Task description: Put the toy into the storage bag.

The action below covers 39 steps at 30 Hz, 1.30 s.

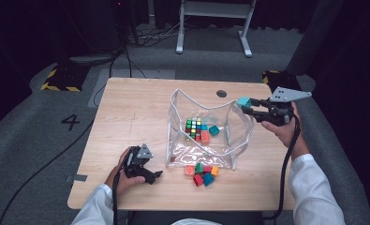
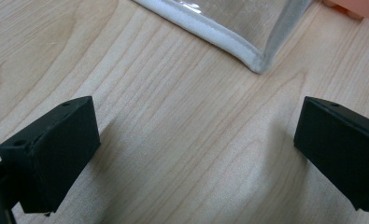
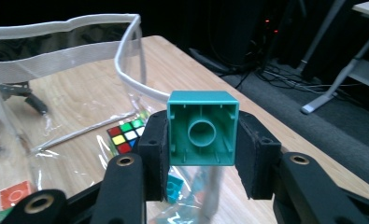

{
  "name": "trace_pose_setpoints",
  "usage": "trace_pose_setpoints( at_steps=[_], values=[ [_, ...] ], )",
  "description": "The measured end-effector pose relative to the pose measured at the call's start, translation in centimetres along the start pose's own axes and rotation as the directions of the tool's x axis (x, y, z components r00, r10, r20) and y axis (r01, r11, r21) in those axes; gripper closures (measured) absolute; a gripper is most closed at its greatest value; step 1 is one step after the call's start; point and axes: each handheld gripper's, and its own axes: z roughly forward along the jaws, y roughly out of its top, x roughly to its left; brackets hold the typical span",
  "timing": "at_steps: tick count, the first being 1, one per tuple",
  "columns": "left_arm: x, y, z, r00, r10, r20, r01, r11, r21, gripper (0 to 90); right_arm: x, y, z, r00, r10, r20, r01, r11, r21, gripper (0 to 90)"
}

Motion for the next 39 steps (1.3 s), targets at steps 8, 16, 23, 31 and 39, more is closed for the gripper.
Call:
trace_pose_setpoints(
  at_steps=[8,16,23,31,39],
  values=[
    [0.0,0.0,0.0,1.0000,0.001,0.000,-0.001,1.0000,-0.001,0.3,1.7,1.2,1.7,0.9946,-0.063,-0.082,0.067,0.997,0.042,59.2],
    [0.0,0.0,0.0,1.0000,-0.002,0.001,0.002,1.0000,0.000,0.3,3.0,2.3,3.9,0.9754,-0.157,-0.155,0.176,0.977,0.121,59.2],
    [0.0,0.0,0.0,1.0000,-0.002,0.000,0.002,1.0000,0.000,0.3,3.5,2.8,5.6,0.9614,-0.183,-0.205,0.230,0.945,0.233,59.1],
    [0.0,0.0,0.0,1.0000,-0.001,0.000,0.001,1.0000,0.001,0.3,2.6,2.5,6.4,0.9534,-0.195,-0.230,0.271,0.889,0.370,59.1],
    [0.0,0.0,0.0,1.0000,-0.001,0.000,0.001,1.0000,-0.001,0.3,1.4,1.9,4.9,0.9645,-0.174,-0.199,0.243,0.879,0.411,59.0]
  ],
)
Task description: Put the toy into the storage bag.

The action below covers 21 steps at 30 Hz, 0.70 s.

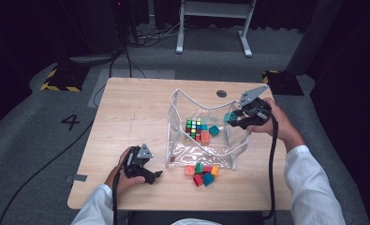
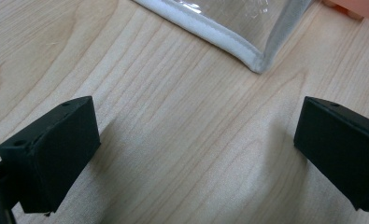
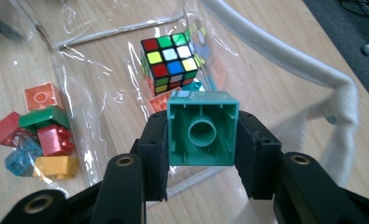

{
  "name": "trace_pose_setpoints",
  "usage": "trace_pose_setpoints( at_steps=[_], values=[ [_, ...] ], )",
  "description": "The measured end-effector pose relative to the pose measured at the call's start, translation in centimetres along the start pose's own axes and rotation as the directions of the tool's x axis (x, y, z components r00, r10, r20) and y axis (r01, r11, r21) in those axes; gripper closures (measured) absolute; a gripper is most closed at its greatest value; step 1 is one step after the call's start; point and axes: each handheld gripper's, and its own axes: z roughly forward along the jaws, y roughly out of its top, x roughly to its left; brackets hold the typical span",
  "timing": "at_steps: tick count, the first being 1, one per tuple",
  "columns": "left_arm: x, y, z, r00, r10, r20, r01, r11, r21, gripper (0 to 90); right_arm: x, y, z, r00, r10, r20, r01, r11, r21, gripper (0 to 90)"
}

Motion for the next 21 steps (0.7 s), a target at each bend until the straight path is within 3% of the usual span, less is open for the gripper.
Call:
trace_pose_setpoints(
  at_steps=[3,6,11,15,21],
  values=[
    [0.0,0.0,0.0,1.0000,0.000,0.000,0.000,1.0000,0.002,0.3,0.1,-0.4,-0.4,0.9998,0.009,0.018,-0.009,1.000,0.002,57.4],
    [0.0,0.0,0.0,1.0000,-0.001,0.000,0.001,1.0000,0.001,0.3,0.2,-0.9,-0.8,0.9989,0.036,0.029,-0.035,0.999,-0.029,53.1],
    [0.0,0.0,0.0,1.0000,-0.001,0.000,0.001,1.0000,0.001,0.3,0.2,-1.9,-1.9,0.9972,0.057,0.049,-0.051,0.991,-0.122,46.1],
    [0.0,0.0,0.0,1.0000,0.001,0.000,-0.001,1.0000,0.000,0.3,0.5,-3.0,-3.2,0.9933,0.103,0.052,-0.090,0.974,-0.206,38.2],
    [0.0,0.0,0.0,1.0000,0.000,0.001,0.000,1.0000,0.000,0.3,1.2,-4.8,-5.1,0.9850,0.143,0.096,-0.106,0.943,-0.317,30.4]
  ],
)
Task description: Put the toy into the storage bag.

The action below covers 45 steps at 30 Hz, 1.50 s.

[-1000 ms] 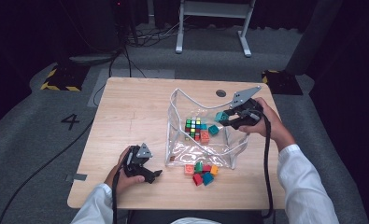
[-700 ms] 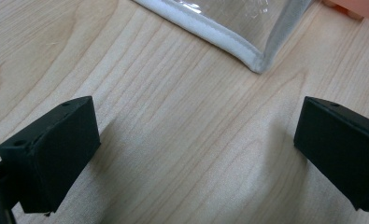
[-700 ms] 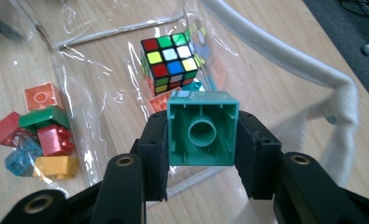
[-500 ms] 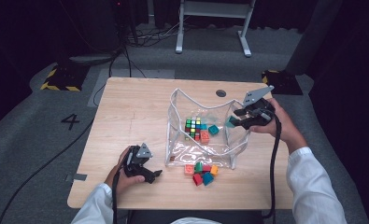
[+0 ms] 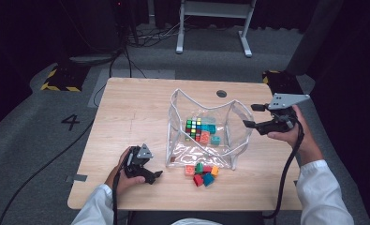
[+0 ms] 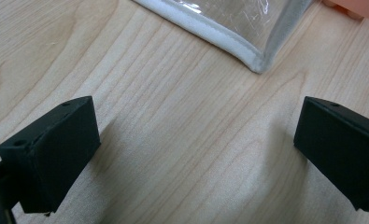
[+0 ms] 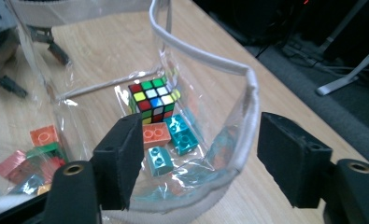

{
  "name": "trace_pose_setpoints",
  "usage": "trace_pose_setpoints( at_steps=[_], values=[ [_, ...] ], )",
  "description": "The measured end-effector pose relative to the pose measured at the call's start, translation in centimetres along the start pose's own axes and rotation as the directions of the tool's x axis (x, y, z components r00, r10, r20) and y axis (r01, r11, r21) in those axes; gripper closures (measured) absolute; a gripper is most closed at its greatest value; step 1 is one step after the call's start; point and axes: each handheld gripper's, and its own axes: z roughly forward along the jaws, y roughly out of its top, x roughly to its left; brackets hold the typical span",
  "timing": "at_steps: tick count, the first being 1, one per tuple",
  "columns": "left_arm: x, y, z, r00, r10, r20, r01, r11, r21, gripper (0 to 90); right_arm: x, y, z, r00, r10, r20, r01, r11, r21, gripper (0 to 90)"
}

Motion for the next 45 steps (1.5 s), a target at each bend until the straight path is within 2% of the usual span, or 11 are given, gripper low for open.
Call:
trace_pose_setpoints(
  at_steps=[2,7,8,13,29,38,40,42,45],
  values=[
    [0.0,0.0,0.0,1.0000,-0.001,0.000,0.001,1.0000,0.001,0.3,0.1,-0.4,-0.7,0.9998,0.019,0.008,-0.019,1.000,-0.024,28.8],
    [0.0,0.0,0.0,1.0000,-0.002,-0.001,0.002,1.0000,0.001,0.3,0.5,-1.4,-2.0,0.9989,0.031,0.034,-0.028,0.997,-0.074,27.4],
    [0.0,0.0,0.0,1.0000,0.000,-0.001,0.000,1.0000,0.001,0.3,0.6,-1.6,-2.2,0.9984,0.048,0.030,-0.045,0.996,-0.081,27.3],
    [0.0,0.0,0.0,1.0000,0.000,-0.001,0.000,1.0000,0.001,0.3,0.7,-3.1,-3.0,0.9968,0.060,0.052,-0.055,0.994,-0.096,26.6],
    [0.0,0.0,0.0,1.0000,-0.002,0.000,0.002,1.0000,0.001,0.3,1.9,-6.6,-2.1,0.9967,0.061,0.054,-0.059,0.997,-0.041,26.6],
    [0.0,0.0,0.0,1.0000,-0.001,-0.001,0.001,1.0000,0.001,0.3,3.4,-8.9,-0.8,0.9976,0.058,0.038,-0.058,0.998,0.005,26.5],
    [0.0,0.0,0.0,1.0000,0.000,-0.001,0.000,1.0000,0.001,0.3,3.8,-9.5,-0.4,0.9980,0.060,0.020,-0.060,0.998,0.014,26.5],
    [0.0,0.0,0.0,1.0000,-0.002,0.000,0.002,1.0000,0.001,0.3,4.2,-10.1,0.0,0.9972,0.069,0.028,-0.070,0.997,0.029,26.5],
    [0.0,0.0,0.0,1.0000,-0.001,0.000,0.001,1.0000,0.001,0.3,4.6,-11.1,0.4,0.9972,0.074,0.015,-0.074,0.997,0.028,26.7]
  ],
)
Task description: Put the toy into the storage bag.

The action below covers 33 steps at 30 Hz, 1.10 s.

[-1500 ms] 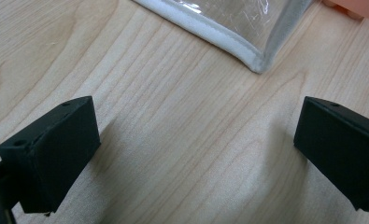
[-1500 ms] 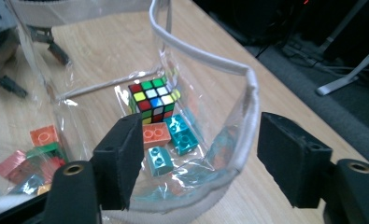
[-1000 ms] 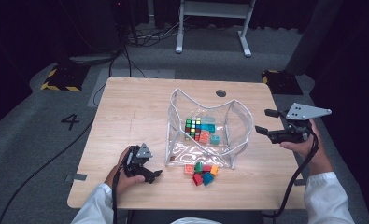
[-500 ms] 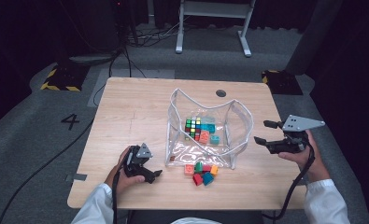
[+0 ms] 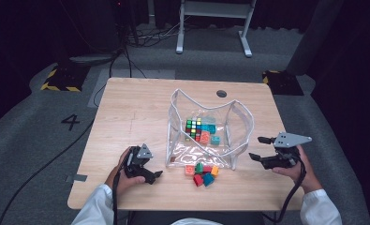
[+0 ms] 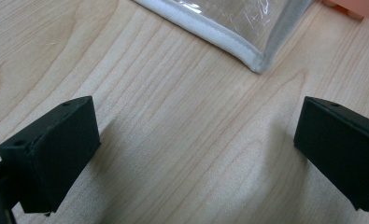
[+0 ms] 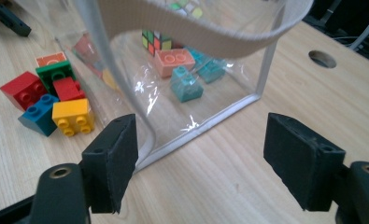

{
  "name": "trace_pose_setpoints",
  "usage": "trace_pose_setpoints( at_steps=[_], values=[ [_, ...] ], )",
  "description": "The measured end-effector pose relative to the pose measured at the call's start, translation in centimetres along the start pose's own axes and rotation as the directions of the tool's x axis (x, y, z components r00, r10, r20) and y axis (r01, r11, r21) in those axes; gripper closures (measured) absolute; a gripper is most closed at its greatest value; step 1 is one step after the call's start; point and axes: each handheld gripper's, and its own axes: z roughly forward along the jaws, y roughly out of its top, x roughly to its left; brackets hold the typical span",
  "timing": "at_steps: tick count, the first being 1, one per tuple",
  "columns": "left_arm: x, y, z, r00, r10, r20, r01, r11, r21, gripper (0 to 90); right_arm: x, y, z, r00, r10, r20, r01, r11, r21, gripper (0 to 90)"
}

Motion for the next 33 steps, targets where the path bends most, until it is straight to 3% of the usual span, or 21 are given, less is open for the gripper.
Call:
trace_pose_setpoints(
  at_steps=[8,13,16,23,26,29,33],
  values=[
    [0.0,0.0,0.0,1.0000,0.000,0.000,0.000,1.0000,0.000,0.3,1.8,-2.9,1.2,0.9992,0.029,-0.025,-0.028,0.999,0.039,29.0],
    [0.0,0.0,0.0,1.0000,0.001,-0.002,-0.001,1.0000,0.000,0.3,3.3,-4.8,2.1,0.9943,0.061,-0.088,-0.055,0.996,0.069,33.8],
    [0.0,0.0,0.0,1.0000,0.004,-0.001,-0.004,1.0000,0.002,0.3,4.3,-5.4,2.8,0.9952,0.019,-0.096,-0.012,0.997,0.074,40.2],
    [0.0,0.0,0.0,1.0000,0.001,-0.001,-0.001,1.0000,0.000,0.3,6.2,-4.7,4.8,0.9887,0.013,-0.150,-0.008,0.999,0.038,49.4],
    [0.0,0.0,0.0,1.0000,0.001,0.000,-0.001,1.0000,0.000,0.3,6.8,-4.0,5.9,0.9858,-0.015,-0.167,0.022,0.999,0.038,49.0],
    [0.0,0.0,0.0,1.0000,0.001,0.000,-0.001,1.0000,0.000,0.3,7.5,-3.4,7.0,0.9845,-0.010,-0.175,0.017,0.999,0.040,47.4],
    [0.0,0.0,0.0,1.0000,0.001,-0.001,-0.001,1.0000,0.000,0.3,8.2,-2.6,8.1,0.9848,-0.046,-0.167,0.057,0.996,0.066,46.6]
  ],
)
